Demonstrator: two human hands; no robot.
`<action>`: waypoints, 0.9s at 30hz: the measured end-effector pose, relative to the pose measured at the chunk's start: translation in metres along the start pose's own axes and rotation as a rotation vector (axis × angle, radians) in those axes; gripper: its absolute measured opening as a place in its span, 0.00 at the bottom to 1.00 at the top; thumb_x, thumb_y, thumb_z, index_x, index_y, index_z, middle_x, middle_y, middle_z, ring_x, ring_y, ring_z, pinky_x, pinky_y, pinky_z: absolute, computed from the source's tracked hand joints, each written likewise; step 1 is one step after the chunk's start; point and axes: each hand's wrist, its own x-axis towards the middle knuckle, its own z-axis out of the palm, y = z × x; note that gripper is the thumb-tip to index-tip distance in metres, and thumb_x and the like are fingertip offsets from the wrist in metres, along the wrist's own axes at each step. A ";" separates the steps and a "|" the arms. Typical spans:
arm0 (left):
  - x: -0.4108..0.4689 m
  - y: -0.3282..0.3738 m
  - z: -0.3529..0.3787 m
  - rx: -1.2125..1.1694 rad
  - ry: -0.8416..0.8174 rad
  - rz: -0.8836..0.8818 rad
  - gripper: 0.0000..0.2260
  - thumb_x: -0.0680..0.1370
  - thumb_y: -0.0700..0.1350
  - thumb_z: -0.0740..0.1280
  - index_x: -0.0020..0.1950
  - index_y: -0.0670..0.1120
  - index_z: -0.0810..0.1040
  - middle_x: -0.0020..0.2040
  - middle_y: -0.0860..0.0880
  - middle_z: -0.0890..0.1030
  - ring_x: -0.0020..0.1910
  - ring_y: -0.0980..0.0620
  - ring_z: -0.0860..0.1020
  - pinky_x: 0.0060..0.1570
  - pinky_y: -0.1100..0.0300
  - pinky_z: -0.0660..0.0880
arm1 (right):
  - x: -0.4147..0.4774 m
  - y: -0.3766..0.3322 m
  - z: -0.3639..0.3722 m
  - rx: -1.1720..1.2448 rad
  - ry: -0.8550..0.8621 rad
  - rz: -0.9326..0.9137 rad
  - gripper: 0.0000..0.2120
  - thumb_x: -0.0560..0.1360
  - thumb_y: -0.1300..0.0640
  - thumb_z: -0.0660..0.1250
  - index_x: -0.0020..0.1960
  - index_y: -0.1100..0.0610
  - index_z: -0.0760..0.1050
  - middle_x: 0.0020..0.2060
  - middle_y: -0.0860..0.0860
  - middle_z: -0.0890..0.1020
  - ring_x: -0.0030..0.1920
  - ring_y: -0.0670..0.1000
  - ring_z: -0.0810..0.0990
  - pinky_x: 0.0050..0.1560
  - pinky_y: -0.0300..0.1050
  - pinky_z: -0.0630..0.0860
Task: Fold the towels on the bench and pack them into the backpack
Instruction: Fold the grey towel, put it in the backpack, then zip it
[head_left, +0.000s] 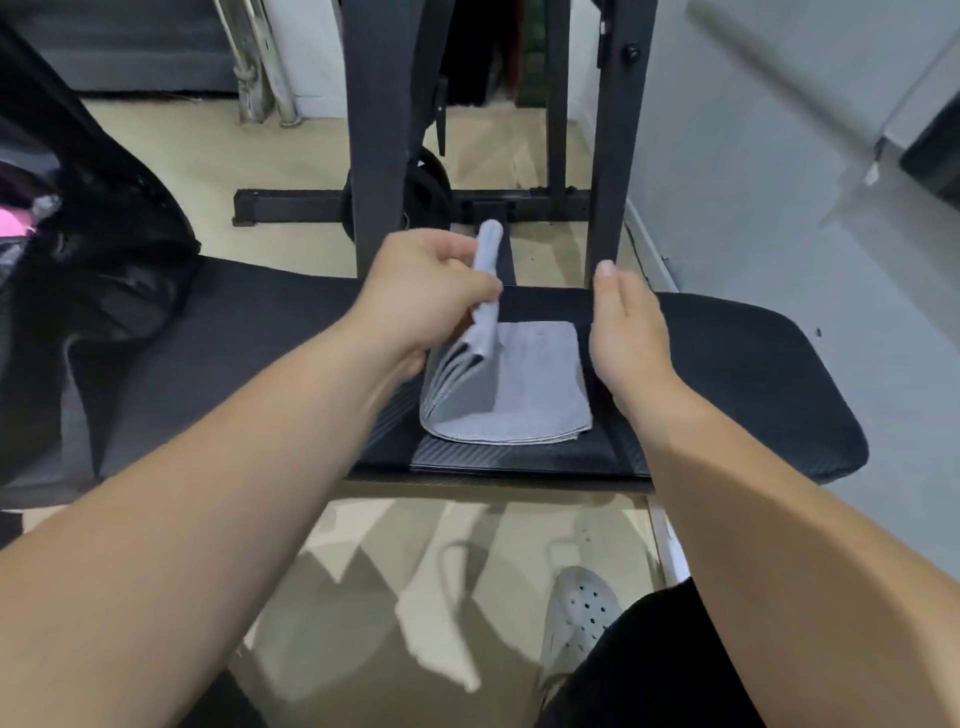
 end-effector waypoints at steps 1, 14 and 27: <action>0.002 -0.003 0.016 0.040 -0.009 -0.007 0.11 0.71 0.34 0.73 0.51 0.45 0.84 0.32 0.51 0.79 0.28 0.56 0.77 0.32 0.62 0.75 | 0.002 0.004 -0.005 0.068 -0.009 0.059 0.22 0.83 0.38 0.51 0.52 0.53 0.76 0.48 0.52 0.81 0.47 0.51 0.78 0.55 0.52 0.76; 0.002 -0.046 0.077 0.492 -0.119 0.077 0.17 0.77 0.43 0.69 0.65 0.45 0.79 0.54 0.49 0.85 0.56 0.50 0.82 0.62 0.53 0.76 | 0.010 0.024 -0.006 -0.139 -0.267 0.008 0.08 0.74 0.54 0.71 0.43 0.52 0.72 0.38 0.47 0.78 0.39 0.49 0.76 0.40 0.46 0.72; -0.018 -0.097 0.059 1.288 -0.172 0.154 0.43 0.76 0.72 0.42 0.82 0.44 0.40 0.82 0.47 0.38 0.80 0.45 0.35 0.77 0.36 0.39 | 0.004 0.014 0.001 -0.679 -0.208 -0.481 0.31 0.80 0.51 0.63 0.80 0.48 0.57 0.76 0.52 0.62 0.75 0.56 0.60 0.72 0.57 0.62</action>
